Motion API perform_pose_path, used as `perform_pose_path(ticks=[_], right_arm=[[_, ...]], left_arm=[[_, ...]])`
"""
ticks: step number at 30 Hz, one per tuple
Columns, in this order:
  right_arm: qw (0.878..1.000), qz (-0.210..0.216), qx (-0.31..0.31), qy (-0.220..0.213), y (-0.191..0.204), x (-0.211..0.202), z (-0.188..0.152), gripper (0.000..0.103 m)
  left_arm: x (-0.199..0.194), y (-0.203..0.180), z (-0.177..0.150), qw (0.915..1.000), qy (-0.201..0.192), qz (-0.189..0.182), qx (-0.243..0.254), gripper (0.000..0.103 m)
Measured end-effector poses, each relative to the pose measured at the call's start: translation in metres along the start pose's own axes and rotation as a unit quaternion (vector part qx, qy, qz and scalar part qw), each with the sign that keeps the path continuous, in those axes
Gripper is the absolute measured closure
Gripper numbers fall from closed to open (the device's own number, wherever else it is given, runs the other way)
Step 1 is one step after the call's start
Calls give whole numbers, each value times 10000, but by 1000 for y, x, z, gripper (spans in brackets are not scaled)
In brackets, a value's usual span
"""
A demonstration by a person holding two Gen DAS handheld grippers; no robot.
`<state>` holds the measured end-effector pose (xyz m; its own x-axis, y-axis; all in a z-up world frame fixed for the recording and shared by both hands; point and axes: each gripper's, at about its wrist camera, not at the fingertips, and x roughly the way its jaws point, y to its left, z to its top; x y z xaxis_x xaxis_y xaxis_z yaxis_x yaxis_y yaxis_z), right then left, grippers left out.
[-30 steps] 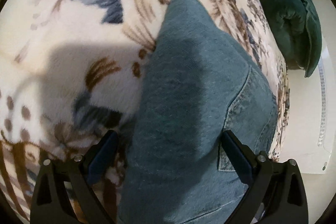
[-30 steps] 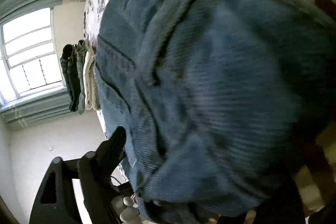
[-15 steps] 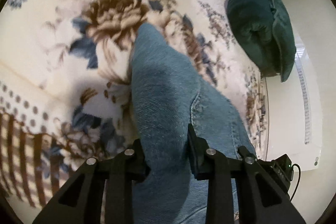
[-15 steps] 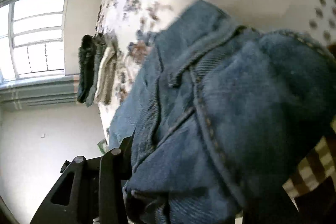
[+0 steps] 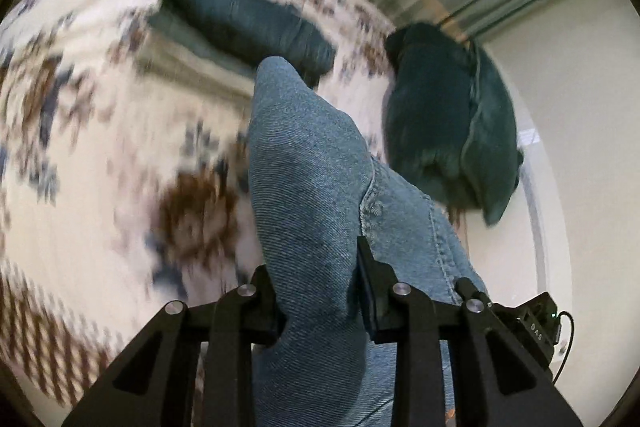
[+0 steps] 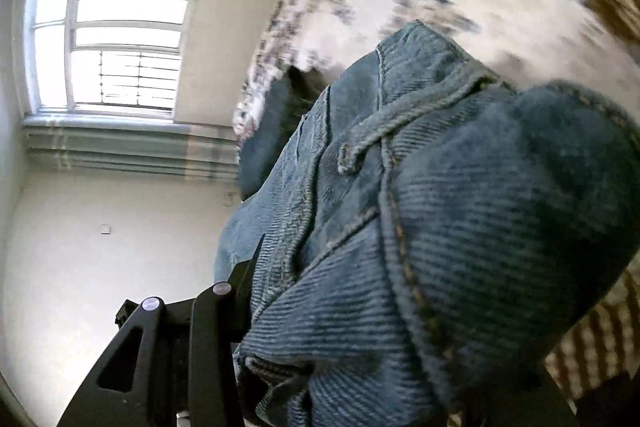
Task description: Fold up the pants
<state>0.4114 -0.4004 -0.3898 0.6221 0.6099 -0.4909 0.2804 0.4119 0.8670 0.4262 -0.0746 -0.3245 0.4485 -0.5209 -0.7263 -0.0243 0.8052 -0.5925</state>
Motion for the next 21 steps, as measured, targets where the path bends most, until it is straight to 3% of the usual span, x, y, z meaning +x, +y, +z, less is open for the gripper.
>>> perform_pose_path(ticks=[5,7,11,16,18,21], right_arm=[[9994,243,-164,-200,85,95,54,57],[9989,320,-205,-285,114,138,76,57],[9978,424,-338,-389,157,231,117,57],[9981,264,-422,-370,165,346,156,57],[9987,74,-440,-253,154,372,160,57],[9979,-274,-584,33,135,404,160,52]], left_arm=[[4,19,123,9995,-248,-94,178,77],[15,35,183,9991,-336,-99,236,77],[47,76,270,9989,-402,-80,242,77],[98,127,327,9991,-233,125,339,77],[130,156,335,9987,56,385,323,76],[148,183,332,9984,224,469,227,73]])
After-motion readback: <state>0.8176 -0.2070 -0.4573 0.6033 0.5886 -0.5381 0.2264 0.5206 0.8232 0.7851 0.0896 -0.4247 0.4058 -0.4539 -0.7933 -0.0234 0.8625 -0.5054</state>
